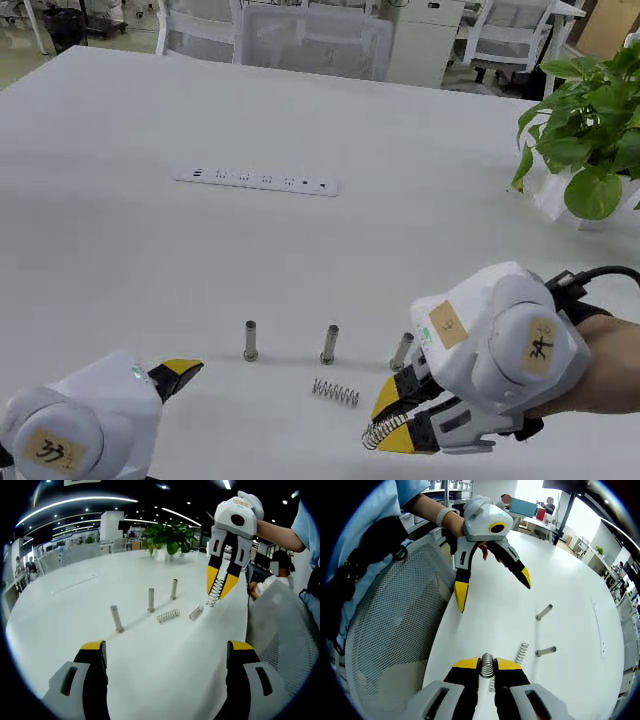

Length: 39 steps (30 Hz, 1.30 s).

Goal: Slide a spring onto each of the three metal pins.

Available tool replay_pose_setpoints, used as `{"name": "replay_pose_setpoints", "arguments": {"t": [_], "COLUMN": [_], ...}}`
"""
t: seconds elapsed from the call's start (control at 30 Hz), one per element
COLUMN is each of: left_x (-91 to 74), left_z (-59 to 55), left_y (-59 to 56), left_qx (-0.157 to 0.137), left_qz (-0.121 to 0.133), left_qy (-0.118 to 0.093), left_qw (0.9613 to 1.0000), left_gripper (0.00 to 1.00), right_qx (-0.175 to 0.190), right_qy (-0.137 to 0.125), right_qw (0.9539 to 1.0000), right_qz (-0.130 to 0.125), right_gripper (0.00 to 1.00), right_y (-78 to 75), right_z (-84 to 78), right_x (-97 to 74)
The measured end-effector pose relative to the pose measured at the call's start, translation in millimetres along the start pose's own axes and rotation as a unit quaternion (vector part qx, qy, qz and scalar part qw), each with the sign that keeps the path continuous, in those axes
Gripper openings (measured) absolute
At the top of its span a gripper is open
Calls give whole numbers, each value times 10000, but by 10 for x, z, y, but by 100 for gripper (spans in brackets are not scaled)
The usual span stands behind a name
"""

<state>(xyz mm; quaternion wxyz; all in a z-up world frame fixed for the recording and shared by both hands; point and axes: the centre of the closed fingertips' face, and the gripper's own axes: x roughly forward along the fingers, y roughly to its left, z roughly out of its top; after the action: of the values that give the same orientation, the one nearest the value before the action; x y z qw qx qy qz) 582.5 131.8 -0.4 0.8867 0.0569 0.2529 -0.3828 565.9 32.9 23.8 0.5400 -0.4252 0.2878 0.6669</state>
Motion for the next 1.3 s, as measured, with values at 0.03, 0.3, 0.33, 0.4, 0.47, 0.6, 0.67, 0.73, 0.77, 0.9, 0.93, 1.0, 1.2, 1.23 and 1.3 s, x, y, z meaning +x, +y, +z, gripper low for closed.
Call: {"name": "replay_pose_setpoints", "arguments": {"t": [0.03, 0.3, 0.33, 0.4, 0.47, 0.6, 0.67, 0.73, 0.77, 0.9, 0.93, 1.0, 1.2, 1.23, 1.3], "left_x": [2, -9, -14, -32, -50, -64, -70, -70, -69, -80, -85, -92, -94, -94, -93], "left_z": [-12, -48, -57, -70, -66, -85, -92, -121, -129, -132, -127, -114, -95, -91, -78], "left_y": [4, 12, 13, 24, 50, 60, 57, 59, 54, 63, 75, 95, 138, 140, 138], "left_qx": [14, 57, 77, 122, 87, 18, 24, 1, -9, -24, -75, -100, -176, -189, -236], "left_qz": [9, 29, 23, 37, 77, 139, 153, 165, 161, 203, 221, 257, 302, 305, 306], "left_qy": [21, 74, 94, 135, 104, 131, 120, 169, 176, 163, 137, 88, 52, 44, 4], "left_qw": [10000, 10000, 9999, 9998, 9999, 9998, 9998, 9997, 9997, 9997, 9996, 9996, 9994, 9993, 9993], "left_gripper": [99, 99, 99, 99, 99, 99, 99, 99, 99, 99, 99, 99, 99, 99, 99], "right_qx": [-9, -20, -50, -109, -172, -357, -463, -527, -585, -798, -824, -869, -1035, -1057, -1073], "right_qy": [3, 93, 101, 106, 106, 154, 163, 177, 200, 310, 332, 338, 552, 559, 585], "right_qw": [10000, 9999, 9999, 9998, 9997, 9991, 9987, 9984, 9981, 9963, 9960, 9956, 9930, 9927, 9923], "right_qz": [-13, -96, -96, -116, -140, -142, -122, -91, -75, 6, 37, 33, 148, 149, 218], "right_gripper": [8, 8, 8, 8, 8, 8, 8, 8, 8, 8, 8, 8, 8, 8, 8], "right_y": [-14, -208, -227, -290, -371, -528, -602, -656, -691, -790, -833, -910, -1105, -1123, -1156], "right_z": [8, 81, 97, 147, 206, 336, 414, 468, 500, 584, 612, 673, 719, 730, 751], "right_x": [-6, -54, -63, -87, -103, -105, -97, -85, -72, -48, -43, -37, 33, 41, 70]}}
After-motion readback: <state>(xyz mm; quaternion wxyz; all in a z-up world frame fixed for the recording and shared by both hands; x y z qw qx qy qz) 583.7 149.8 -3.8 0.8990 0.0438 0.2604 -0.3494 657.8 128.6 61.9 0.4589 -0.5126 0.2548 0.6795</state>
